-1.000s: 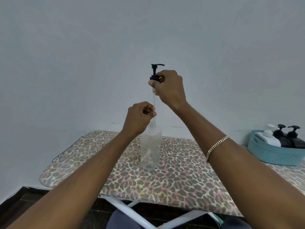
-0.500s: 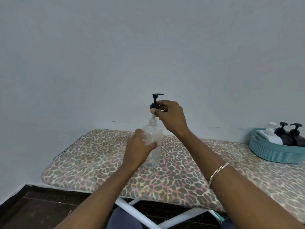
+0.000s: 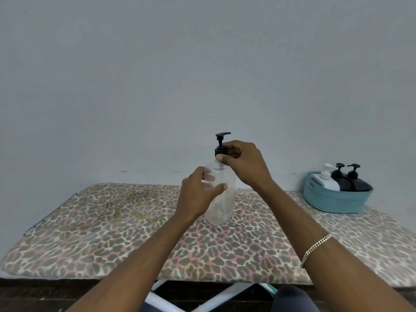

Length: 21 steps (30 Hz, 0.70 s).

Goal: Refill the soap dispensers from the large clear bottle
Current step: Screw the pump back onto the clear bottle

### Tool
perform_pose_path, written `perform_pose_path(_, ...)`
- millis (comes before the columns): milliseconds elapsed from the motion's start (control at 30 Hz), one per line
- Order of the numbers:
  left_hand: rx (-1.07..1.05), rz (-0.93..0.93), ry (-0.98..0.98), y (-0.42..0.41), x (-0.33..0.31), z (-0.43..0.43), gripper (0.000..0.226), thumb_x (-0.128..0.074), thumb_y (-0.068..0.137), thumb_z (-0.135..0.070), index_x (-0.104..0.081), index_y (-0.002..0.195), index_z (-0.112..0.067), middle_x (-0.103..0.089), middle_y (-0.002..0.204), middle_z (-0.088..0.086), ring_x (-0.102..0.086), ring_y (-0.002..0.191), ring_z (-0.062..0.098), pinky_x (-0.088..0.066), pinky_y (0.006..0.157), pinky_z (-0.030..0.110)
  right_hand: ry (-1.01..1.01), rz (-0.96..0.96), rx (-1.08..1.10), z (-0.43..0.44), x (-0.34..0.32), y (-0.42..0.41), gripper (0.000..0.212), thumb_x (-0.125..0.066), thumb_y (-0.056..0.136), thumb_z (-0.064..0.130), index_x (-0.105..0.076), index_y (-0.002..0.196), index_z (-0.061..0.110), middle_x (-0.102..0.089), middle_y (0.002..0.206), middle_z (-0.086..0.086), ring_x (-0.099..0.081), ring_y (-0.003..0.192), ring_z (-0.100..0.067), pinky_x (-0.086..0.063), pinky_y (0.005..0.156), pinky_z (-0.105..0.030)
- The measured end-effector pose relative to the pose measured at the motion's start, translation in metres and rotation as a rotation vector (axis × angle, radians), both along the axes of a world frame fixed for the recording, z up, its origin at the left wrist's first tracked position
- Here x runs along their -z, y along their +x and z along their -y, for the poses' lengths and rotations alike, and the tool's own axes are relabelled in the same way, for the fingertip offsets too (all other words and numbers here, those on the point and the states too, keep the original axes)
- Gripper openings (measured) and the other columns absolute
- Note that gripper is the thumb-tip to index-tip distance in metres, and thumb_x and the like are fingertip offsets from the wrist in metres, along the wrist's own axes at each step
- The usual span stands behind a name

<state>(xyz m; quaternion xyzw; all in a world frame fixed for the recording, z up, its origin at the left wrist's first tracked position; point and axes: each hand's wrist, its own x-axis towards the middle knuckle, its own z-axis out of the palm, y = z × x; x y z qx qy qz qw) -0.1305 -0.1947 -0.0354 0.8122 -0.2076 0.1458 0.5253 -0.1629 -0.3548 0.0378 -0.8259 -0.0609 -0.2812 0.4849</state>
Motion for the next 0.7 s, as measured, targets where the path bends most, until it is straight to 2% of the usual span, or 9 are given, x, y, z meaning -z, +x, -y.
perform_pose_path(167, 0.097, -0.009, -0.015, 0.000, 0.007, 0.037, 0.048, -0.088, 0.080, -0.044, -0.062, 0.114, -0.022, -0.072, 0.111, -0.011, -0.071, 0.090, 0.006, -0.058, 0.076, 0.029, 0.079, -0.045, 0.023, 0.041, 0.007, -0.012, 0.026, -0.085, 0.088, 0.016, -0.078, 0.112, 0.015, -0.082, 0.099, 0.007, -0.077, 0.095, -0.006, -0.058, 0.094, -0.026)
perform_pose_path(367, 0.177, -0.026, 0.017, 0.010, 0.025, 0.059, 0.043, -0.087, 0.080, -0.047, -0.060, 0.105, -0.024, -0.072, 0.110, -0.012, -0.071, 0.096, 0.007, -0.061, 0.083, 0.036, 0.086, -0.095, 0.035, 0.069, 0.024, -0.015, 0.028, -0.084, 0.087, 0.011, -0.077, 0.114, 0.015, -0.082, 0.101, 0.006, -0.078, 0.098, -0.010, -0.058, 0.101, -0.036)
perform_pose_path(533, 0.207, -0.024, 0.031, 0.014, 0.040, 0.063, 0.047, -0.082, 0.077, -0.057, -0.060, 0.106, -0.028, -0.073, 0.108, -0.014, -0.071, 0.097, 0.008, -0.061, 0.085, 0.040, 0.072, -0.117, 0.030, 0.077, 0.038, -0.013, 0.029, -0.086, 0.086, 0.013, -0.078, 0.112, 0.024, -0.082, 0.100, 0.010, -0.076, 0.095, -0.004, -0.057, 0.097, -0.031)
perform_pose_path(633, 0.208, -0.021, 0.051, 0.018, 0.040, 0.062, 0.043, -0.085, 0.080, -0.051, -0.060, 0.106, -0.027, -0.072, 0.107, -0.014, -0.071, 0.094, 0.008, -0.062, 0.083, 0.040, 0.092, -0.126, 0.055, 0.074, 0.036, -0.008, 0.025, -0.089, 0.083, 0.016, -0.079, 0.106, 0.020, -0.082, 0.096, 0.007, -0.077, 0.090, -0.007, -0.054, 0.088, -0.026)
perform_pose_path(700, 0.210, -0.024, 0.056, 0.021, 0.041, 0.061, 0.043, -0.086, 0.082, -0.046, -0.060, 0.109, -0.024, -0.072, 0.109, -0.014, -0.072, 0.091, 0.008, -0.062, 0.083, 0.040, 0.077, -0.140, 0.115, 0.066, 0.037, -0.003, 0.031, -0.092, 0.079, 0.024, -0.073, 0.102, 0.017, -0.078, 0.093, 0.006, -0.073, 0.084, -0.012, -0.053, 0.080, -0.025)
